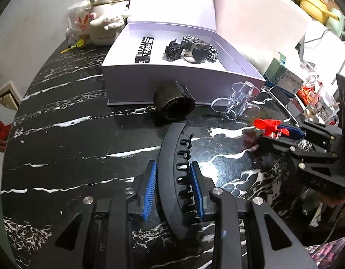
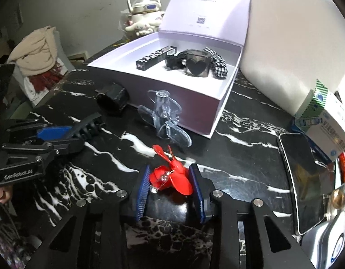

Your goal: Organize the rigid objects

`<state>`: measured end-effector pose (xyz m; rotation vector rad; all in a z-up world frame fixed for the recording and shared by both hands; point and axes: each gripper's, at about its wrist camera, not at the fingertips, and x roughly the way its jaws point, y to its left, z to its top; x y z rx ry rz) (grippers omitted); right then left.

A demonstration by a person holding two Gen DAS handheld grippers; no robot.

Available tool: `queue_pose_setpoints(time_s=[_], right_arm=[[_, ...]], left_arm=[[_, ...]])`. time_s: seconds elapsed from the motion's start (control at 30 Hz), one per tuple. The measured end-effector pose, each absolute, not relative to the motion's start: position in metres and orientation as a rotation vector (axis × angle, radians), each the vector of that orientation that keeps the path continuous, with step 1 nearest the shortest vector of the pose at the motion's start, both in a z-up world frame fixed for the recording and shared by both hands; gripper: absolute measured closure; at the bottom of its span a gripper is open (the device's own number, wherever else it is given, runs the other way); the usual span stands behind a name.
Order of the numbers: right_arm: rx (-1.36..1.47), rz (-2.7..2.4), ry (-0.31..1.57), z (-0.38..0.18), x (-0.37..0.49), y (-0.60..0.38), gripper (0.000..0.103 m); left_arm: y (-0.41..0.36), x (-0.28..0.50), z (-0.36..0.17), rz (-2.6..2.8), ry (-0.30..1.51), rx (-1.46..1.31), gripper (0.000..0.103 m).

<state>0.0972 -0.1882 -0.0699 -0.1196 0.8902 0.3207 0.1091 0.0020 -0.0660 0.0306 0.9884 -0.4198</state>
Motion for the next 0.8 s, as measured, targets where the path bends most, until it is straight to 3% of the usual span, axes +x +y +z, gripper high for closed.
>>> queue_pose_setpoints(time_s=[0.8], right_arm=[[-0.121, 0.358, 0.844, -0.046, 0.073, -0.183, 0.068]], left_arm=[[-0.008, 0.083, -0.024, -0.469, 0.856, 0.104, 0.075]])
